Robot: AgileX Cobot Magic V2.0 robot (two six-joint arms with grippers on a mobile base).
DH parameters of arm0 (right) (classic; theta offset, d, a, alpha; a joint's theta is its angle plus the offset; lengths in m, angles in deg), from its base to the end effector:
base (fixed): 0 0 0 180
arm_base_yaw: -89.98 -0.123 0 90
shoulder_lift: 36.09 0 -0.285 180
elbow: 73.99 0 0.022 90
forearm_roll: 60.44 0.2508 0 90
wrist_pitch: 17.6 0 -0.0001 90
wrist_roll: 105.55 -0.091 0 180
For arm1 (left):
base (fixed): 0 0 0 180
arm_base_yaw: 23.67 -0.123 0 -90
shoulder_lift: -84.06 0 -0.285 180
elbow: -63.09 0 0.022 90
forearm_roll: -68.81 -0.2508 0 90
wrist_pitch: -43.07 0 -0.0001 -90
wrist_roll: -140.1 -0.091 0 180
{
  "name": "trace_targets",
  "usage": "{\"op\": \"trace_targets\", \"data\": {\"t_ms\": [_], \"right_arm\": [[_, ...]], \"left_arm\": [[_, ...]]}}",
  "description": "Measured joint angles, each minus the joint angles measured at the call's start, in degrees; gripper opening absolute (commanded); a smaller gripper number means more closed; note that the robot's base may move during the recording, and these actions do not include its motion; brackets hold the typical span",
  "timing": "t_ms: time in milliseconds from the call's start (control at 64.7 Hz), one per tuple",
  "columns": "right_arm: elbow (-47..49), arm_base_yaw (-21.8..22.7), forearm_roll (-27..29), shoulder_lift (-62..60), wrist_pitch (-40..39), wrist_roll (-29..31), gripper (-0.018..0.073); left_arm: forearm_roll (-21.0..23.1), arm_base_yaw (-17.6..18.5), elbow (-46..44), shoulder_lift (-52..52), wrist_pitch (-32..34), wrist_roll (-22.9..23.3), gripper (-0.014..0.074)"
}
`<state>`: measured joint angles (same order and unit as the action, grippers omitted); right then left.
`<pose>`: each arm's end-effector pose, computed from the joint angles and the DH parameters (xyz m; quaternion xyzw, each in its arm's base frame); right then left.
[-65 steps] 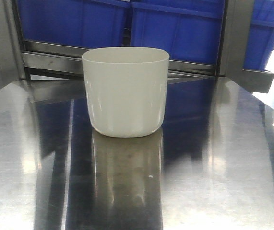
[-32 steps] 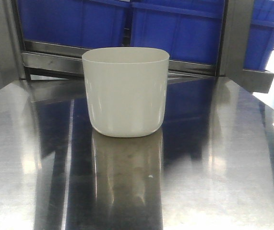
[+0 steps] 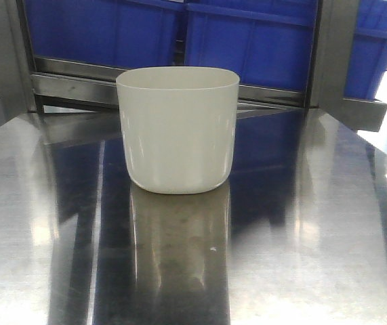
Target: Move white bin to right shelf second layer
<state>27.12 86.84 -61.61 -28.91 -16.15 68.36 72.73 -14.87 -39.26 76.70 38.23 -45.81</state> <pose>0.0568 0.0031 0.2016 0.0109 0.6916 0.0506 0.7205 0.0555 -0.0091 0.2034 0.0685 0.7028 -0.0440 0.7067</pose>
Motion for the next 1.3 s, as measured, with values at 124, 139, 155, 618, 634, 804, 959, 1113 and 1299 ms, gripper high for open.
{"op": "trace_targets", "data": {"t_ms": [124,139,155,618,634,804,959,1113,1299], "right_arm": [[0.0,0.0,0.0,0.0,-1.09,0.0,0.0048],[0.0,0.0,0.0,0.0,-1.46,0.0,0.0048],[0.0,0.0,0.0,0.0,-1.46,0.0,0.0048],[25.78,0.0,0.36,29.45,8.39,-2.61,0.0048],[27.66,-0.04,0.47,31.29,9.05,-2.61,0.0048],[44.52,-0.91,2.85,46.15,18.55,-2.61,0.0048],[58.34,-6.46,4.37,59.94,29.03,-2.61,0.006],[70.13,-15.43,4.72,72.21,36.01,-2.39,0.0308],[80.36,-22.34,5.24,84.65,40.34,-2.08,0.0582]], "left_arm": [[0.0,0.0,0.0,0.0,0.0,0.0,0.0085],[0.0,0.0,0.0,0.0,0.0,0.0,0.0085],[0.0,0.0,0.0,0.0,0.0,0.0,0.0085],[0.0,0.0,0.0,0.0,0.0,0.0,0.0085],[0.0,0.0,0.0,0.0,0.0,0.0,0.0085],[0.0,0.0,0.0,0.0,0.0,0.0,0.0085],[0.0,0.0,0.0,0.0,0.0,0.0,0.0085],[0.0,0.0,0.0,0.0,0.0,0.0,0.0085],[0.0,0.0,0.0,0.0,0.0,0.0,0.0085]]}}
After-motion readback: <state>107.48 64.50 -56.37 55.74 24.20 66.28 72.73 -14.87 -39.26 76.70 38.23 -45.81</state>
